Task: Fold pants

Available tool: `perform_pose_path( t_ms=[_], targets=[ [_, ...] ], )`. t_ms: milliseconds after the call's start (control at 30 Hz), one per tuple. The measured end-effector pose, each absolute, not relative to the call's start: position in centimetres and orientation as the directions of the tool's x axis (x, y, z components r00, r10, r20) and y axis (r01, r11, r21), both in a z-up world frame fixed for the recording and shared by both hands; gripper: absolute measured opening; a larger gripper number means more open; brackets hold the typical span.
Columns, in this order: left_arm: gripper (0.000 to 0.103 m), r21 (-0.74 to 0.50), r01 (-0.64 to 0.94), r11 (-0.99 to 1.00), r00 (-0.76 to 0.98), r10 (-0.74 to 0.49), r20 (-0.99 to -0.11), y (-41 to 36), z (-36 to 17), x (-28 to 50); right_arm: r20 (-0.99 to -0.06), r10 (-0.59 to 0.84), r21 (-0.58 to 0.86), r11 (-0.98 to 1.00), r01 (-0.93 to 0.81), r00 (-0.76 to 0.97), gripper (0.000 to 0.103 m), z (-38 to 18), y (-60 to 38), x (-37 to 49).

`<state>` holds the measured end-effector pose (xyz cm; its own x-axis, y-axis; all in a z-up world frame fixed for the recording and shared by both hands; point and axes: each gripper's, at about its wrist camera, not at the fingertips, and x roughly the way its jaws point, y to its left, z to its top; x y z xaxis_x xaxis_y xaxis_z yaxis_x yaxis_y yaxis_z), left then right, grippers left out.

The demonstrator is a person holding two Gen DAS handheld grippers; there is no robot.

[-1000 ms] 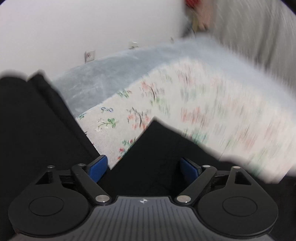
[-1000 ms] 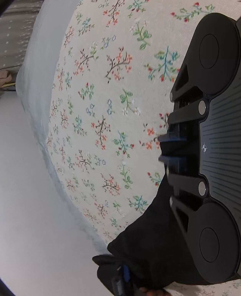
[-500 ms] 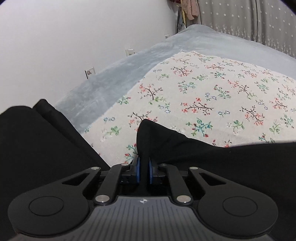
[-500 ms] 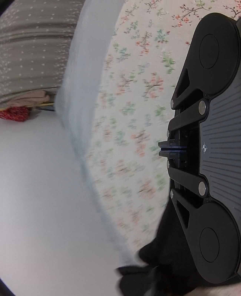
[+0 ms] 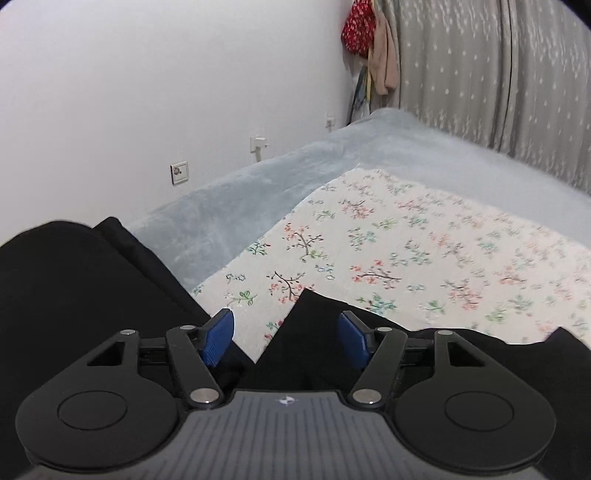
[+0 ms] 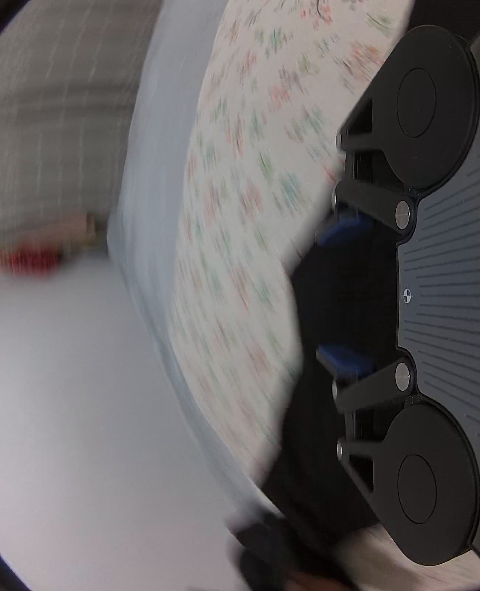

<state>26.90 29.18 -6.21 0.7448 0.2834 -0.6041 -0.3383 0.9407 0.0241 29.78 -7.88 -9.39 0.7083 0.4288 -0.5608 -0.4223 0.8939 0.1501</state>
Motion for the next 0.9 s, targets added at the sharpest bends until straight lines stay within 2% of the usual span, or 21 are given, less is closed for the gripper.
perform_pose_path(
  t_ms=[100,167,233,267,300,367,433,500,533,633,767,833,900],
  targets=[
    [0.072,-0.033,-0.337,0.941,0.73,0.239,-0.64,30.0,-6.8,25.7,-0.584,0.496,0.104,0.831,-0.547,0.643,0.063,-11.0,-3.7,25.2],
    [0.072,-0.121,-0.335,0.934,0.737,0.18,-0.652,31.0,-7.1,24.6,-0.587,0.491,0.023,0.805,-0.593,0.644,0.059,-12.1,-1.1,23.2],
    [0.071,-0.211,-0.319,0.924,0.751,0.111,-0.651,31.7,-7.3,23.4,-0.6,0.487,-0.015,0.787,-0.617,0.635,0.039,-13.2,1.1,22.7],
    [0.071,-0.233,-0.306,0.923,0.753,0.084,-0.653,31.9,-7.5,22.9,-0.62,0.464,-0.042,0.786,-0.617,0.633,0.014,-13.8,2.1,22.4],
    [0.071,-0.242,-0.291,0.926,0.749,0.063,-0.66,31.8,-7.8,22.6,-0.644,0.432,-0.063,0.793,-0.606,0.632,0.007,-14.5,2.7,22.3],
    [0.067,-0.215,-0.271,0.938,0.719,0.048,-0.694,31.5,-8.8,22.6,-0.643,0.431,-0.065,0.793,-0.606,0.633,0.008,-15.5,3.0,21.9],
    [0.06,-0.136,-0.291,0.947,0.671,0.101,-0.734,31.3,-10.1,23.0,-0.628,0.449,-0.025,0.805,-0.593,0.636,0.007,-15.1,2.6,21.5],
    [0.044,-0.046,-0.315,0.948,0.643,0.177,-0.745,31.6,-11.0,23.8,-0.609,0.447,-0.021,0.817,-0.576,0.656,0.004,-14.6,2.2,21.0],
    [0.042,-0.011,-0.313,0.95,0.639,0.203,-0.742,31.6,-11.2,24.2,-0.609,0.439,-0.032,0.819,-0.573,0.661,0.002,-14.6,2.2,20.9],
    [0.041,0.019,-0.307,0.951,0.634,0.22,-0.741,31.9,-11.4,24.9,-0.647,0.413,-0.048,0.817,-0.575,0.641,0.0,-15.9,2.9,20.9],
    [0.041,0.077,-0.32,0.944,0.629,0.273,-0.728,31.1,-11.2,25.0,-0.659,0.425,0.023,0.836,-0.548,0.621,0.007,-15.5,2.5,21.3],
    [0.042,0.12,-0.348,0.93,0.633,0.327,-0.702,30.7,-10.6,24.8,-0.637,0.436,0.037,0.841,-0.54,0.636,0.008,-14.4,1.9,20.4],
    [0.042,0.116,-0.357,0.927,0.66,0.338,-0.671,30.2,-9.2,23.9,-0.581,0.481,0.114,0.847,-0.519,0.657,0.008,-13.1,-0.2,19.2]
  ],
)
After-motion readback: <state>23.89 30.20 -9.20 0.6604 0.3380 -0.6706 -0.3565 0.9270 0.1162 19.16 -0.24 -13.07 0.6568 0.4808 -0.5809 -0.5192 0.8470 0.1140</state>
